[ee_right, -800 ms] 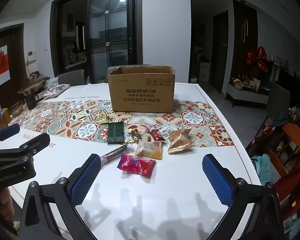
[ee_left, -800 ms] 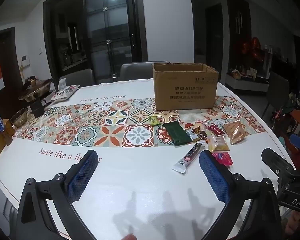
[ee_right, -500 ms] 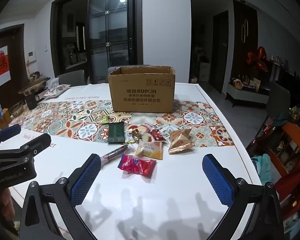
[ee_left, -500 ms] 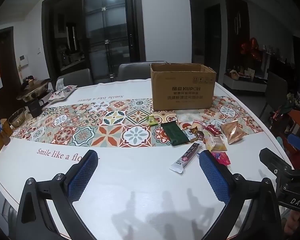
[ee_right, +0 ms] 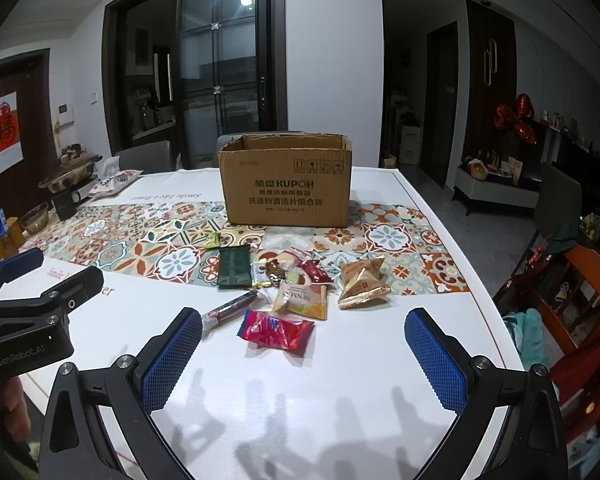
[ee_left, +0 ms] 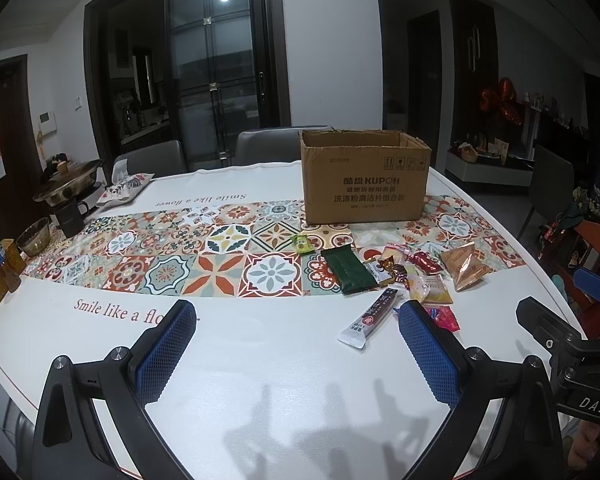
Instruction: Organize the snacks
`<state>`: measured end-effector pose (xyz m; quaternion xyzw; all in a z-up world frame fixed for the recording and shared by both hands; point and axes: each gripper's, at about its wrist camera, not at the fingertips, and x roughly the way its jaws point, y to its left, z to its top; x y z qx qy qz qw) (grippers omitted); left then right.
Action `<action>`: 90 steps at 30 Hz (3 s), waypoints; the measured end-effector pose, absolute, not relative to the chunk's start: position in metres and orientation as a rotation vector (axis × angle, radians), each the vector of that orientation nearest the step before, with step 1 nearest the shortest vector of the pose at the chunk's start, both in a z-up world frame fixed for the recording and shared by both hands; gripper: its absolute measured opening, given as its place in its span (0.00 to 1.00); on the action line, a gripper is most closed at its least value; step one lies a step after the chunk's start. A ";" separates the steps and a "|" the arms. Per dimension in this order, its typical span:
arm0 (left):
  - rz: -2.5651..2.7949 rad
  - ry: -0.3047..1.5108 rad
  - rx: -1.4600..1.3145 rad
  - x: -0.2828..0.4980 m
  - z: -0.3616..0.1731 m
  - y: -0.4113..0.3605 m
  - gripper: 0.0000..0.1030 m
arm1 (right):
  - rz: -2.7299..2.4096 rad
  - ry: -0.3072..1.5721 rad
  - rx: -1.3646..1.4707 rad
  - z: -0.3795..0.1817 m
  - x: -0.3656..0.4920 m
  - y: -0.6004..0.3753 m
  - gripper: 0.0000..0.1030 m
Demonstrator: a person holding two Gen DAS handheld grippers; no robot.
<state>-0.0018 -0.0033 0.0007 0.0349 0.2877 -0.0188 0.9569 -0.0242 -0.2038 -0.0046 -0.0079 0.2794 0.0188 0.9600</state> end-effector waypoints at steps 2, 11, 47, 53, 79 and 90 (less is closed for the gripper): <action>-0.038 0.584 0.070 -0.002 0.001 -0.003 1.00 | 0.038 0.566 -0.016 -0.005 -0.024 -0.203 0.99; -0.039 0.584 0.070 -0.002 0.001 -0.003 1.00 | 0.038 0.565 -0.015 -0.004 -0.024 -0.204 0.99; -0.038 0.581 0.069 -0.003 0.001 -0.003 1.00 | 0.038 0.561 -0.015 -0.004 -0.024 -0.204 0.99; -0.038 0.581 0.069 -0.003 0.001 -0.003 1.00 | 0.039 0.561 -0.015 -0.004 -0.025 -0.203 0.99; -0.118 0.699 0.068 0.033 -0.030 -0.007 0.92 | 0.121 0.668 0.003 -0.038 0.012 -0.200 0.97; -0.254 0.790 0.141 0.074 -0.066 -0.030 0.76 | 0.163 0.788 0.060 -0.075 0.055 -0.207 0.82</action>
